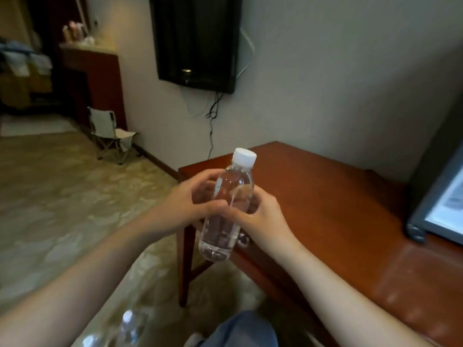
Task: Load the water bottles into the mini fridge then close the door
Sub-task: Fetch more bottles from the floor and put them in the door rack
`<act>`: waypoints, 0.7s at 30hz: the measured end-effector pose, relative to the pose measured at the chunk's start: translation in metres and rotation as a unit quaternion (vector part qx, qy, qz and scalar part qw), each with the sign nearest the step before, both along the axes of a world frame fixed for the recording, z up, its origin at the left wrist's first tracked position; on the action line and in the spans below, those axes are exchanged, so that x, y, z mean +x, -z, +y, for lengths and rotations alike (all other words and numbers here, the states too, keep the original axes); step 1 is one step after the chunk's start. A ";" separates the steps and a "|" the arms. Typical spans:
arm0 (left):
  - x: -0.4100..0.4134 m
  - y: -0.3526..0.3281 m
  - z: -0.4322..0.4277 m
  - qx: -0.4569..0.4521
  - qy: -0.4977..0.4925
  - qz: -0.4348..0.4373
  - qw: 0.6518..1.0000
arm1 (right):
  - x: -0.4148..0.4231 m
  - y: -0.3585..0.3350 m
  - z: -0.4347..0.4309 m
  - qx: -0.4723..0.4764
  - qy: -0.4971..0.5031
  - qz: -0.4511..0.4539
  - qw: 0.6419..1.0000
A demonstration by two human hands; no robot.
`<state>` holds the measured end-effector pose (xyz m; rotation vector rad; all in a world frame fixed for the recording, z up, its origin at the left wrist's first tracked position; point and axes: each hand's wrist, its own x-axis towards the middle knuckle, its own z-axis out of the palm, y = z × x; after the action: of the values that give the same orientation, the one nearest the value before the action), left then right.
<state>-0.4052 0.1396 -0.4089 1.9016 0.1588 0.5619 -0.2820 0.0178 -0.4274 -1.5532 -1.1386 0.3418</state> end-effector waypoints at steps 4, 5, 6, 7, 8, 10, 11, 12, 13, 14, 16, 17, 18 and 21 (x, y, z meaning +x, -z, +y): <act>0.031 -0.014 -0.033 0.004 0.054 -0.045 0.998 | 0.020 -0.041 -0.040 0.054 0.083 0.007 0.995; 0.039 -0.018 -0.043 0.009 0.062 -0.053 0.997 | 0.025 -0.051 -0.052 0.060 0.095 0.003 0.994; 0.048 -0.022 -0.054 0.012 0.070 -0.062 0.996 | 0.030 -0.062 -0.064 0.065 0.106 -0.002 0.992; 0.057 -0.027 -0.064 0.017 0.077 -0.073 0.994 | 0.034 -0.073 -0.078 0.068 0.118 -0.011 0.991; 0.067 -0.032 -0.075 0.024 0.082 -0.084 0.993 | 0.038 -0.083 -0.091 0.070 0.132 -0.022 0.989; 0.088 -0.043 -0.099 0.035 0.081 -0.108 0.990 | 0.047 -0.099 -0.116 0.067 0.164 -0.045 0.983; 0.097 -0.047 -0.109 0.040 0.080 -0.120 0.989 | 0.052 -0.105 -0.127 0.066 0.178 -0.052 0.980; 0.109 -0.051 -0.123 0.045 0.083 -0.132 0.987 | 0.057 -0.111 -0.142 0.065 0.196 -0.056 0.977; 0.118 -0.054 -0.135 0.049 0.081 -0.138 0.986 | 0.062 -0.116 -0.154 0.061 0.209 -0.060 0.974; 0.127 -0.057 -0.147 0.053 0.080 -0.142 0.985 | 0.067 -0.120 -0.166 0.057 0.219 -0.062 0.972; 0.145 -0.064 -0.178 0.049 0.099 -0.159 0.981 | 0.074 -0.131 -0.199 0.061 0.241 -0.067 0.966; 0.154 -0.068 -0.193 0.046 0.106 -0.169 0.979 | 0.076 -0.135 -0.216 0.067 0.252 -0.073 0.963; 0.163 -0.071 -0.208 0.044 0.115 -0.176 0.977 | 0.079 -0.140 -0.233 0.071 0.266 -0.083 0.958; 0.186 -0.077 -0.253 0.033 0.163 -0.184 0.969 | 0.084 -0.155 -0.281 0.080 0.320 -0.118 0.937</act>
<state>-0.2189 -0.1136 -0.3318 1.8011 -0.4101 0.6866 -0.1977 -0.2633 -0.2723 -1.7496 -0.7505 -0.3751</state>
